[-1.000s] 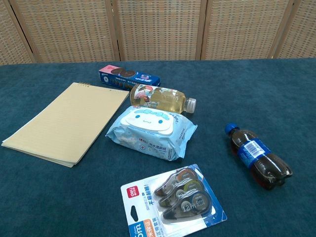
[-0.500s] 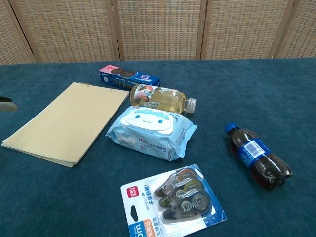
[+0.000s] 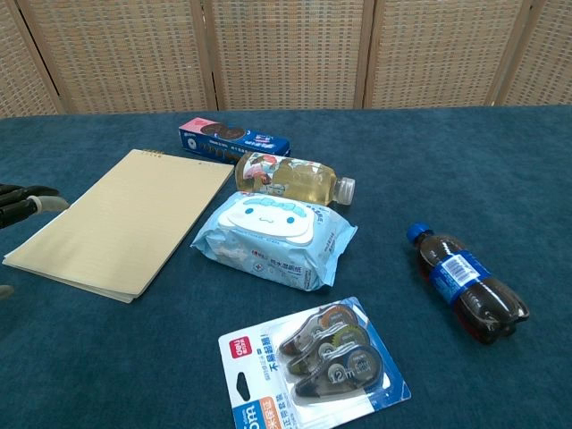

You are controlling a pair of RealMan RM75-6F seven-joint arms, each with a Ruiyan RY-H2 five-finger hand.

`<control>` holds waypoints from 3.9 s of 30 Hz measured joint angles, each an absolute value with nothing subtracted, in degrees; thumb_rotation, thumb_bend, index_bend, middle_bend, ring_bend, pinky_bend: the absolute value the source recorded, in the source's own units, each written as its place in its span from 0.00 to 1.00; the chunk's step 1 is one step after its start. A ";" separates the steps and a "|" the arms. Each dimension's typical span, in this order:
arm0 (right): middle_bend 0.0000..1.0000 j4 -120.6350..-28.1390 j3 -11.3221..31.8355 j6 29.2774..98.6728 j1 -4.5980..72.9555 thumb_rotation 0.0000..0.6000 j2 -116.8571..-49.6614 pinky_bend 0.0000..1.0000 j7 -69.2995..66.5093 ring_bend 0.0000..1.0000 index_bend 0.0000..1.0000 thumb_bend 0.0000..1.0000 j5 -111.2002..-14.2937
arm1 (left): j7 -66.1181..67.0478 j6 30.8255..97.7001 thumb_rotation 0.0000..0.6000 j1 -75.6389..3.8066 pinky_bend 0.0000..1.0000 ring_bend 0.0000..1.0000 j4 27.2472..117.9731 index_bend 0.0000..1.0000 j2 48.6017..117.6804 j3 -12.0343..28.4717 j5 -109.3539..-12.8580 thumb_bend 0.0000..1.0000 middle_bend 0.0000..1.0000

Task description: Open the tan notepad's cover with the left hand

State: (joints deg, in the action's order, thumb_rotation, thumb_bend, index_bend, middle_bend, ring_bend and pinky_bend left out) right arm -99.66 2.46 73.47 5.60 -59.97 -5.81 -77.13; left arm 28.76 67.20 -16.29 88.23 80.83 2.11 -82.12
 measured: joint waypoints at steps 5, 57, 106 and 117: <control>0.00 -99.68 2.45 73.50 5.56 1.00 -59.94 0.00 -5.91 0.00 0.06 0.16 -77.13 | 28.93 66.17 1.00 -17.44 0.00 0.00 86.21 0.03 82.06 2.69 -81.09 0.34 0.00; 0.00 -99.61 2.53 73.52 5.55 1.00 -59.96 0.00 -6.03 0.00 0.06 0.16 -77.13 | 30.61 65.34 1.00 -21.98 0.00 0.00 77.24 0.03 89.88 3.28 -74.99 0.35 0.00; 0.00 -99.86 2.53 73.41 5.56 1.00 -59.86 0.00 -5.80 0.00 0.06 0.16 -76.92 | 32.31 65.28 1.00 -23.65 0.00 0.00 74.61 0.03 93.33 3.46 -71.79 0.37 0.00; 0.00 -99.83 2.54 73.40 5.56 1.00 -59.87 0.00 -5.87 0.00 0.06 0.16 -76.92 | 31.59 65.94 1.00 -23.92 0.00 0.00 72.25 0.03 94.97 3.79 -71.92 0.39 0.00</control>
